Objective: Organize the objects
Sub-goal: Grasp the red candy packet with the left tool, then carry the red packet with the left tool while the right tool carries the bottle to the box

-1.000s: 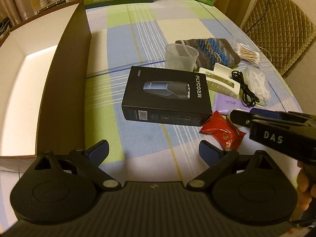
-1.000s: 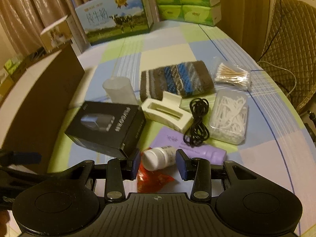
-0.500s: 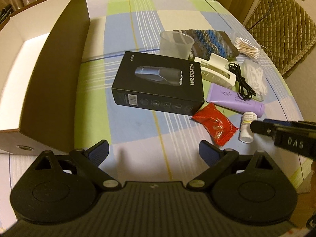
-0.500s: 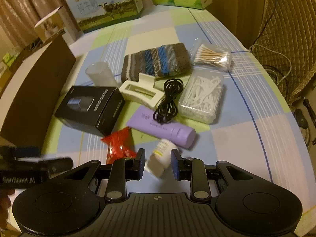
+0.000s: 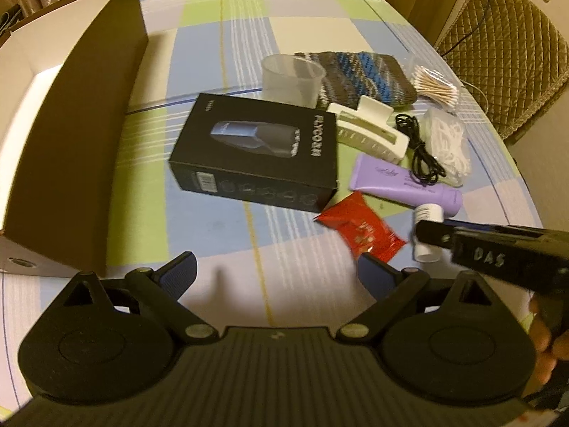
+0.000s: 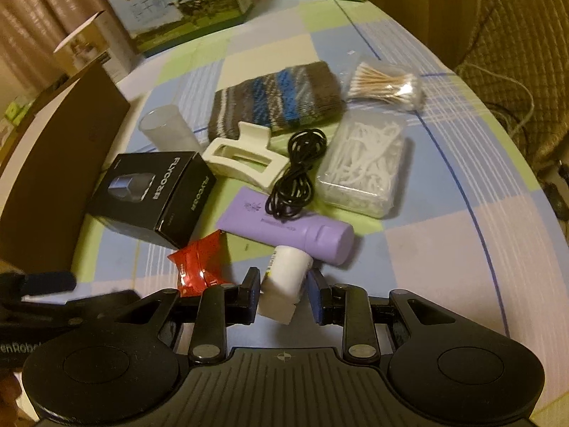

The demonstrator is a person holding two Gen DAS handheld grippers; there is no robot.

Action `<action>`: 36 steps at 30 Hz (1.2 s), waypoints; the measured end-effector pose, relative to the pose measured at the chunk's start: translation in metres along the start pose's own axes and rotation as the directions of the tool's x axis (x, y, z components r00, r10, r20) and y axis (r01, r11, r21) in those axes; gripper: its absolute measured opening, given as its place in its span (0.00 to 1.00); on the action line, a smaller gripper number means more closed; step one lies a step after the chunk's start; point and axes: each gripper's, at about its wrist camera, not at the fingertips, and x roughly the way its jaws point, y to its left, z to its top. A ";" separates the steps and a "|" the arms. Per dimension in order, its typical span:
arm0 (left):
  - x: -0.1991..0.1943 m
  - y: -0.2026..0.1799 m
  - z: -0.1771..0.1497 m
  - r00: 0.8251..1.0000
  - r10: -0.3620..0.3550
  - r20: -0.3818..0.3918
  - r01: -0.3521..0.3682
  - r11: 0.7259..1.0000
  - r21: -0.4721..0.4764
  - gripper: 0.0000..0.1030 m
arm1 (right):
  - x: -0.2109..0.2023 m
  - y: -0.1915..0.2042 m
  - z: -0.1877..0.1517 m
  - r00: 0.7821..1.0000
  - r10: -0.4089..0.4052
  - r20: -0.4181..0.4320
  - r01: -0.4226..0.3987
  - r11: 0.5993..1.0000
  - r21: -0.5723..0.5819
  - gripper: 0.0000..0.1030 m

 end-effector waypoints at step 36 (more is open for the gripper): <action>0.016 -0.049 -0.010 1.000 0.030 -0.005 -0.031 0.988 -0.149 0.24 | -0.057 -0.085 0.017 0.988 0.155 -0.013 -0.156 0.986 -0.059 0.24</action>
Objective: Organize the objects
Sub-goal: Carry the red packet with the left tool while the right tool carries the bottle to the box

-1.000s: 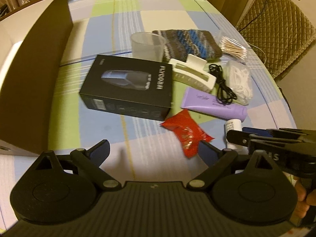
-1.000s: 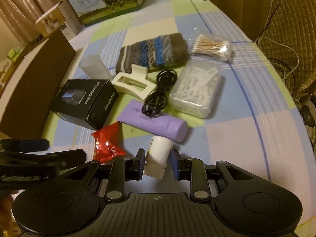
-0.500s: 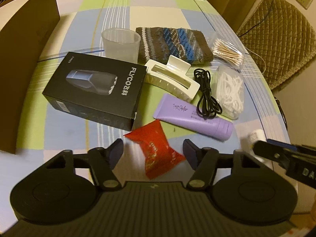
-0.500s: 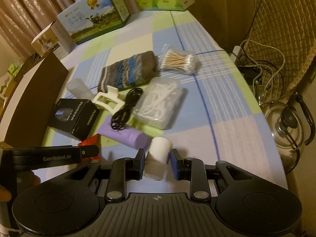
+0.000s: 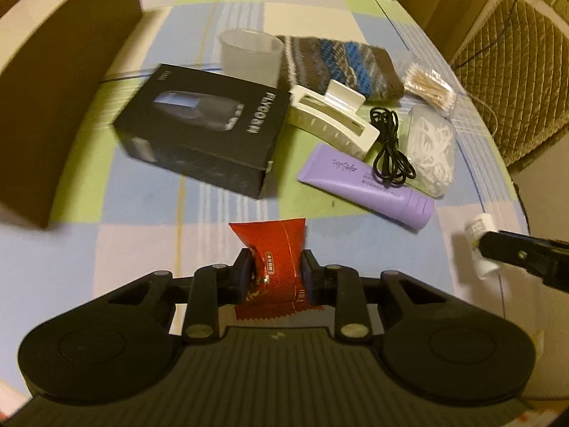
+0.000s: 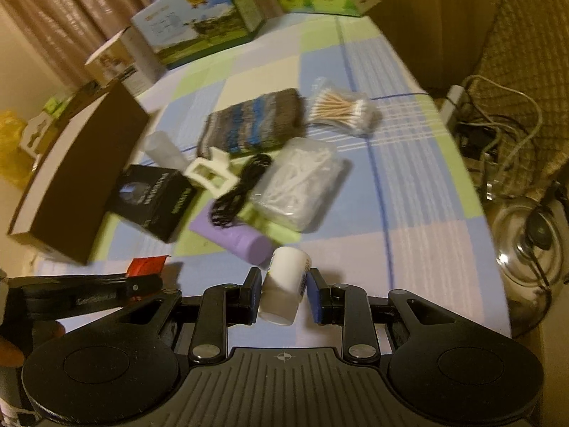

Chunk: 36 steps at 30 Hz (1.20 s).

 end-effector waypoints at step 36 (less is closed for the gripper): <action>-0.144 0.269 0.073 0.955 0.120 0.273 -0.108 0.992 -0.058 0.24 | 0.106 0.352 0.062 0.946 0.324 0.013 -0.303 0.897 -0.321 0.24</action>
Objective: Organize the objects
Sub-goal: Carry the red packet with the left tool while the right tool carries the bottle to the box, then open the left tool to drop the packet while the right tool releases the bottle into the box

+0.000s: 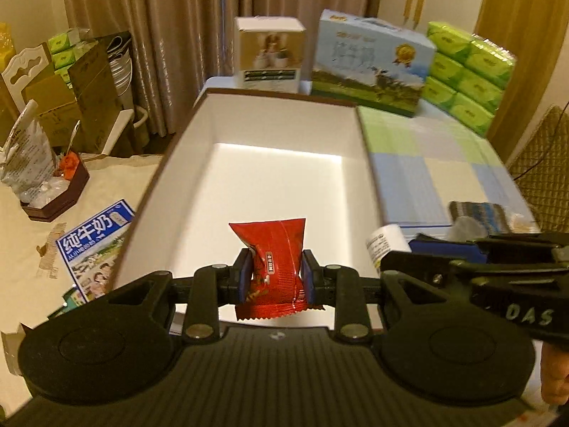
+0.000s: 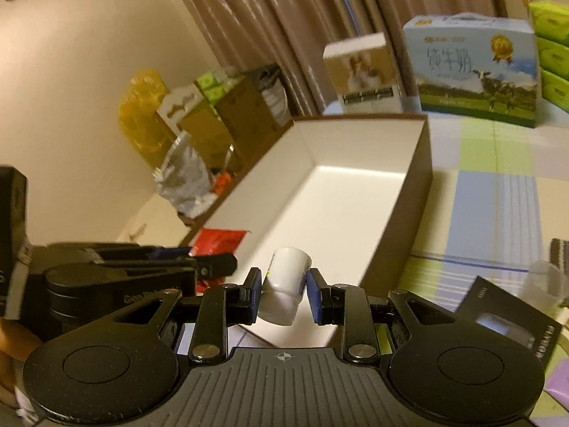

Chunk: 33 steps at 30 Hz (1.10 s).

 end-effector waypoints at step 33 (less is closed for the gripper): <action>0.089 0.047 -0.001 0.978 -0.027 -0.208 0.050 0.993 0.103 0.36 | 0.092 0.009 -0.004 0.972 -0.186 -0.142 0.168 0.978 -0.127 0.42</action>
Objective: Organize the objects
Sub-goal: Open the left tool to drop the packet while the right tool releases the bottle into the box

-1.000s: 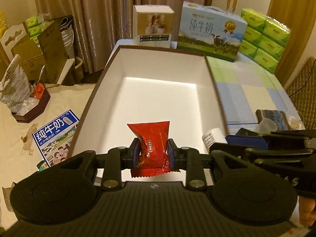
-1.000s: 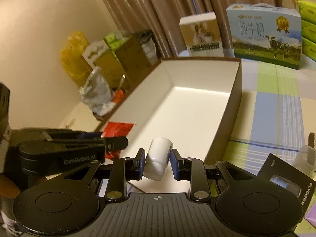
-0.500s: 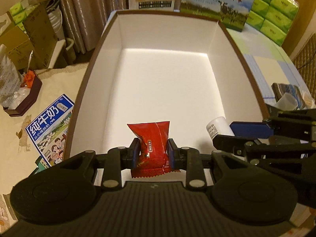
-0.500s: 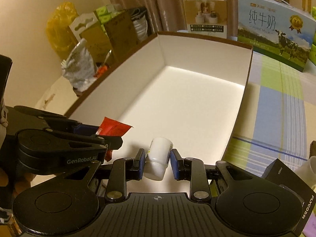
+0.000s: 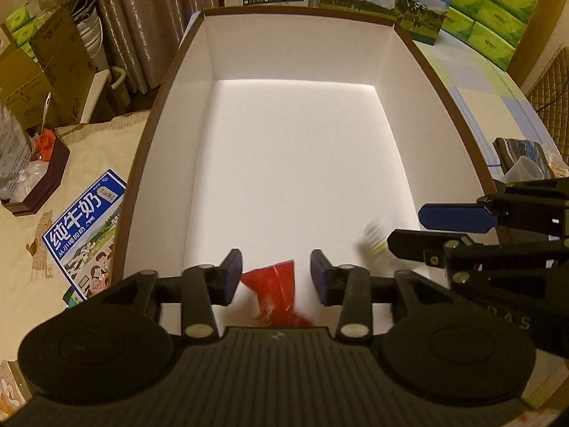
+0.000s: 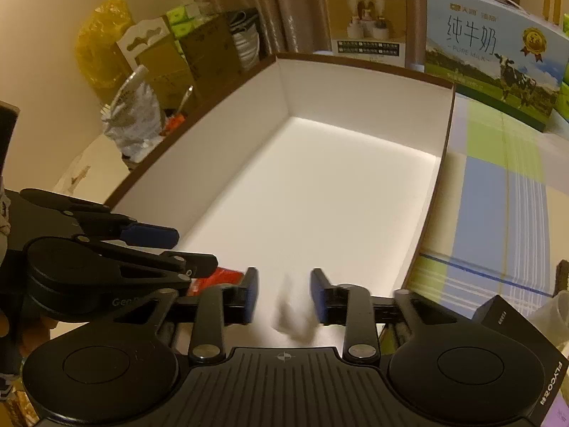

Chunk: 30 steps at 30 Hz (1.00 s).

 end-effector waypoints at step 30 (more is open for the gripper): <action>-0.068 -0.033 -0.017 0.995 -0.055 0.084 0.058 0.998 -0.029 0.64 | -0.106 -0.031 -0.036 0.982 0.053 0.179 -0.064 0.996 0.059 0.62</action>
